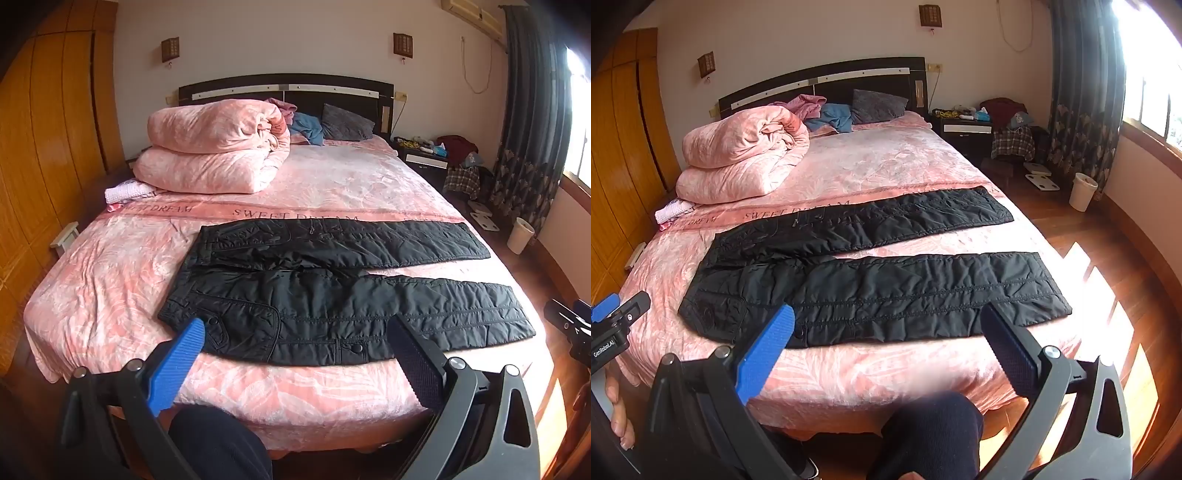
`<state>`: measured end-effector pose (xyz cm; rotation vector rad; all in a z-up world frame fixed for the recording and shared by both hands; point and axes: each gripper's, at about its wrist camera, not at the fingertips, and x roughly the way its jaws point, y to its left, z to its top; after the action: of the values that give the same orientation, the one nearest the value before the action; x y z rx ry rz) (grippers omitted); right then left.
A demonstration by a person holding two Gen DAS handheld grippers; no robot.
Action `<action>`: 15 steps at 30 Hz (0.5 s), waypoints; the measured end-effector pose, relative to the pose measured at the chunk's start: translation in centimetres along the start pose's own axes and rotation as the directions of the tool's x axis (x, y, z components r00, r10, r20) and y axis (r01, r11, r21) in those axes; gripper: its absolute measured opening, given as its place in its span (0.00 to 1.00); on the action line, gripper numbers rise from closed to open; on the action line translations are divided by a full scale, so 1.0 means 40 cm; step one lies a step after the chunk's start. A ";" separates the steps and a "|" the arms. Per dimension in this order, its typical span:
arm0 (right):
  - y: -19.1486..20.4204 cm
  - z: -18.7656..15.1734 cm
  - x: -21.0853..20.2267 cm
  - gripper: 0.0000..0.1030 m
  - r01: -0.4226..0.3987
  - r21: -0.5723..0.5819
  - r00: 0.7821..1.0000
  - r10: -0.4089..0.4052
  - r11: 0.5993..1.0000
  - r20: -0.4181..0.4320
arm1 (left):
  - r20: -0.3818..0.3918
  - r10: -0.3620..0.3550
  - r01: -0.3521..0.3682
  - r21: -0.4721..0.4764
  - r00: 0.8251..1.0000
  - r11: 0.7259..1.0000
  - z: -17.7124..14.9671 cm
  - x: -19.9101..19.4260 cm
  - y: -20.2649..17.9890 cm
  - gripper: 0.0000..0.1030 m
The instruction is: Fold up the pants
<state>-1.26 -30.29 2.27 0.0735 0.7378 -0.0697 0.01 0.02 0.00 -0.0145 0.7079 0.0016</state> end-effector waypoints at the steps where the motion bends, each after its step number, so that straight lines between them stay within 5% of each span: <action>1: 0.001 0.000 0.000 0.98 0.001 -0.001 1.000 -0.001 1.000 0.000 | 0.000 0.000 0.000 0.001 1.000 1.000 0.000 0.000 0.000 0.97; 15: 0.004 0.001 0.006 0.98 -0.002 0.003 1.000 0.002 1.000 -0.004 | -0.006 -0.001 0.001 0.003 1.000 1.000 -0.005 0.012 0.029 0.97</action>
<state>-1.05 -30.16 2.13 0.0769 0.7412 -0.0684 0.24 1.15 -0.49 -0.0125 0.7142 -0.0004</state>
